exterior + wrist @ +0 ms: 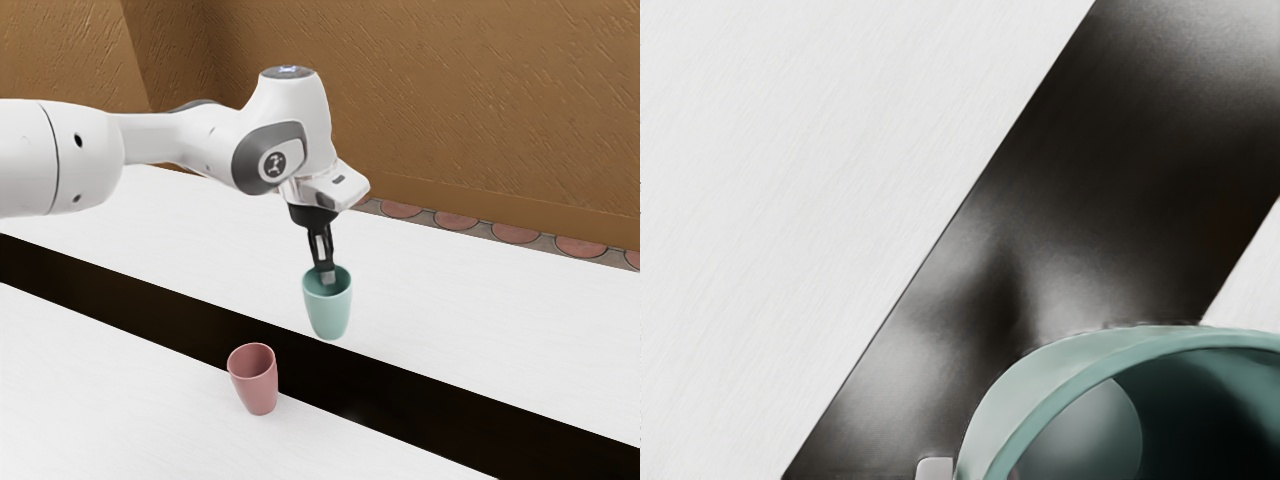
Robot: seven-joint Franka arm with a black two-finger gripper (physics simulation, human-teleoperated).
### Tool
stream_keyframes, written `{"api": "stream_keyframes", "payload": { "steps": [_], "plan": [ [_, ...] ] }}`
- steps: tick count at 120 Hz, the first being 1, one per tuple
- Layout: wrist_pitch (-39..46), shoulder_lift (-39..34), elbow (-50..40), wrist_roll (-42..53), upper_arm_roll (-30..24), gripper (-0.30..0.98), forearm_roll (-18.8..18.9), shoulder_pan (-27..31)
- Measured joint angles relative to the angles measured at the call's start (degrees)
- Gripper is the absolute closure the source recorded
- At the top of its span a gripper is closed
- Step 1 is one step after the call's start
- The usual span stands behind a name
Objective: Place the right cup onto the left cup
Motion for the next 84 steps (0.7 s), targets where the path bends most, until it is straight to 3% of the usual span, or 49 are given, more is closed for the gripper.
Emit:
{"api": "stream_keyframes", "payload": {
  "steps": [38, 84],
  "plan": [
    [-3.49, -8.69, -9.69, -3.04, -0.01, 0.79, 3.9, 1.41],
    [-6.08, -11.89, -14.92, -6.32, 0.0, 0.79, 6.08, 3.96]
  ]
}}
